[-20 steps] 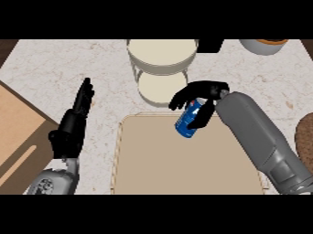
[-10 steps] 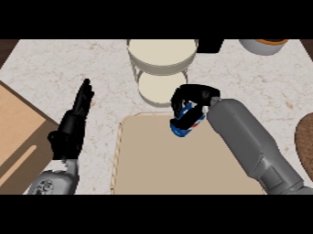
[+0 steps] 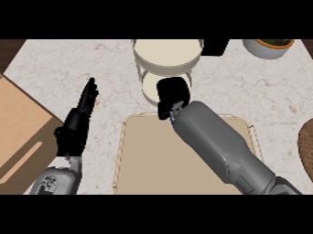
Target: Pick the can from the tray and place it in the tiered basket
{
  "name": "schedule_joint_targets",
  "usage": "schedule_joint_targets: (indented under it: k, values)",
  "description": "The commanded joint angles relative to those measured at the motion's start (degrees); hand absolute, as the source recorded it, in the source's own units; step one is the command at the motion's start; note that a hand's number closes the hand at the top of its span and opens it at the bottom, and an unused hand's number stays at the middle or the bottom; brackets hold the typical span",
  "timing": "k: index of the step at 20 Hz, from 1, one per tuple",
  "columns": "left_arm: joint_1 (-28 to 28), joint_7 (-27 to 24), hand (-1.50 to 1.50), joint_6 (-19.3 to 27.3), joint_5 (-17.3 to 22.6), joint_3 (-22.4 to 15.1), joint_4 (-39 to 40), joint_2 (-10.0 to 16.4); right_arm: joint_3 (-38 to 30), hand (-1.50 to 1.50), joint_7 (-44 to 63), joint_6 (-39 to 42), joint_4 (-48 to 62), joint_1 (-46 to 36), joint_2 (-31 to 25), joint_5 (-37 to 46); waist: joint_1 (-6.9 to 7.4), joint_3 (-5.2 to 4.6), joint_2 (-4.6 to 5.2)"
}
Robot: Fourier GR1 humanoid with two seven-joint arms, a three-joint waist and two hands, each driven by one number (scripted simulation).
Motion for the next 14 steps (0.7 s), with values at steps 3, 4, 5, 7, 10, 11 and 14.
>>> schedule_joint_targets:
  k: [3,4,5,7,10,11,14]
  values:
    - [-0.74,0.11,0.00,0.40,-0.49,-0.91,0.07,-1.11,10.05,1.50,26.44,-4.25,-11.66,-0.81,0.65,-0.34,0.89,0.18,0.18]
    - [-0.18,0.19,0.00,-0.46,-0.15,-0.97,0.61,-0.67,10.51,1.50,30.42,-2.03,-12.96,-4.98,0.66,-0.35,1.19,0.14,0.26]
    - [-2.24,1.08,0.00,0.90,-1.49,-0.72,0.45,-0.72,11.94,1.50,33.90,-3.13,-16.48,-4.22,0.66,-0.79,0.30,0.20,0.18]
    - [-0.31,0.78,0.00,0.15,-0.19,-0.19,-0.79,-0.36,10.91,1.50,39.54,-0.96,-19.13,-9.08,0.67,-2.39,0.70,0.17,0.09]
    - [2.51,-0.16,0.00,-0.13,0.27,-0.44,-1.47,-0.43,9.58,1.50,44.07,1.27,-23.80,-14.07,0.66,-2.88,-0.48,0.17,0.03]
    - [-1.62,0.74,0.00,0.73,-0.89,-0.36,1.43,-1.10,10.75,1.50,46.68,-0.28,-24.53,-15.88,0.65,-3.71,-0.41,0.14,0.29]
    - [-0.88,-0.06,0.00,-0.09,0.09,1.14,0.52,0.35,8.12,1.50,50.48,2.97,-28.68,-19.82,0.64,-6.04,-1.34,0.16,0.11]
